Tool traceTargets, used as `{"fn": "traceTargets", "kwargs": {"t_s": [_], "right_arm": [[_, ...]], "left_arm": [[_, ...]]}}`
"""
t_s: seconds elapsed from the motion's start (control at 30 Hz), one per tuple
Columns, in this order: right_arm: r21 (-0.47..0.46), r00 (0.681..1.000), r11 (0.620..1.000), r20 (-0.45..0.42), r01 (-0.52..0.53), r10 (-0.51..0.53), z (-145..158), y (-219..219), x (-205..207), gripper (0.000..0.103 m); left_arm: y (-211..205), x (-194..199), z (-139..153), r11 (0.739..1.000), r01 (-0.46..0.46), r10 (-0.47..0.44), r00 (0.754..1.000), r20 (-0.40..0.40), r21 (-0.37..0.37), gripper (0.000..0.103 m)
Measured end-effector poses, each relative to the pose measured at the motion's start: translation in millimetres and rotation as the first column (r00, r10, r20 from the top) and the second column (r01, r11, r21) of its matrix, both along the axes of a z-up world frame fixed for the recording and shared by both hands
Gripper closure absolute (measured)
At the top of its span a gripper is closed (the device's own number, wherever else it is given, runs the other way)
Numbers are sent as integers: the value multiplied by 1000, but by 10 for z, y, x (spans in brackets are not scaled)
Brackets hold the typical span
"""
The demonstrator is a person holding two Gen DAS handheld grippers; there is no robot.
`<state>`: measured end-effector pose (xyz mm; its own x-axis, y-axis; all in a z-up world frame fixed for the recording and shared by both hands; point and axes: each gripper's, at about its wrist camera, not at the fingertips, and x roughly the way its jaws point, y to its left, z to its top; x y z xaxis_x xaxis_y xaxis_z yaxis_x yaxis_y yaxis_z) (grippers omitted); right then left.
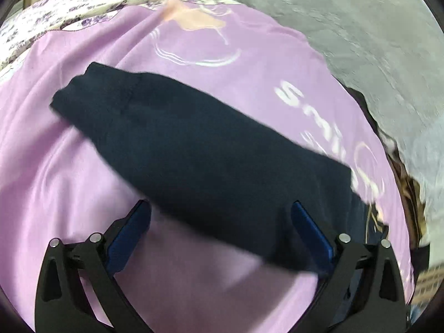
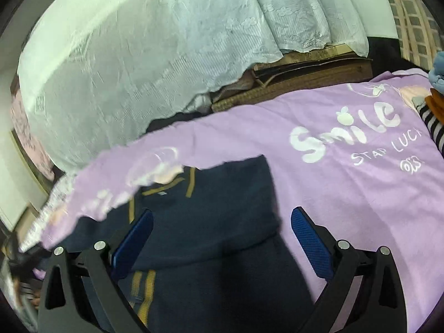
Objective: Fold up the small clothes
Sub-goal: 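Grasp the other sleeve cuff with the left gripper and fold it across the body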
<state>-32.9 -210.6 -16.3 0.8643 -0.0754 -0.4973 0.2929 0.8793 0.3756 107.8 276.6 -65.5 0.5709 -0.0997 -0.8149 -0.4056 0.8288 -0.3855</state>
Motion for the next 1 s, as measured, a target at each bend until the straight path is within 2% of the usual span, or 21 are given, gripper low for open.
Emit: {"fn": "traceTargets", "kwargs": {"t_s": [0.1, 0.17, 0.27, 0.3, 0.33, 0.37, 0.4, 0.43, 0.5, 0.53, 0.57, 0.63, 0.73, 0.87, 1.0], "right_arm": [[49, 1000, 999, 1, 17, -17, 167, 110, 125, 3], [93, 1000, 996, 20, -8, 7, 241, 227, 245, 3], [78, 999, 996, 21, -35, 33, 261, 448, 427, 3], [67, 999, 997, 19, -43, 42, 250, 528, 477, 3], [56, 998, 997, 12, -55, 55, 228, 608, 531, 5], [46, 997, 996, 5, -81, 81, 196, 717, 604, 12], [37, 993, 993, 0, -116, 116, 165, 821, 658, 17], [27, 990, 989, -5, -143, 143, 143, 886, 687, 24], [-21, 979, 979, -15, -203, 203, 55, 1036, 698, 27], [-51, 977, 976, -24, -214, 213, 9, 1091, 682, 27], [-57, 974, 973, -32, -224, 222, -13, 1111, 680, 27], [-41, 966, 965, -39, -259, 257, -22, 1120, 690, 27], [-15, 956, 956, -19, -293, 293, 6, 1129, 683, 27], [31, 939, 939, -23, -343, 343, -17, 1176, 686, 27], [54, 934, 934, -25, -354, 356, -25, 1153, 703, 27]], "left_arm": [[109, 123, 1, 998, -56, 56, 998, 9, -15, 4], [168, 175, -12, 997, -80, 80, 996, 26, -17, 4], [249, 140, -5, 994, -102, 105, 992, 77, -40, 9], [271, 113, 7, 993, -115, 118, 990, 83, -40, 20], [305, 88, 15, 991, -130, 133, 987, 87, -36, 36], [346, 75, 21, 989, -147, 150, 984, 94, -31, 47], [392, 65, 13, 987, -157, 160, 982, 97, -34, 70], [434, 70, -5, 985, -163, 167, 981, 96, -49, 83], [507, 58, -48, 982, -155, 167, 980, 107, -110, 92], [514, 34, -38, 982, -152, 164, 980, 115, -109, 94], [483, 12, 7, 987, -141, 150, 980, 128, -78, 94], [333, -14, 145, 994, -109, 106, 982, 159, 11, 95], [72, -28, 334, 995, -42, 24, 980, 199, 90, 95], [-469, -62, 591, 966, 70, -134, 958, 252, 250, 95], [-769, -131, 695, 941, 142, -231, 932, 279, 307, 95]]}}
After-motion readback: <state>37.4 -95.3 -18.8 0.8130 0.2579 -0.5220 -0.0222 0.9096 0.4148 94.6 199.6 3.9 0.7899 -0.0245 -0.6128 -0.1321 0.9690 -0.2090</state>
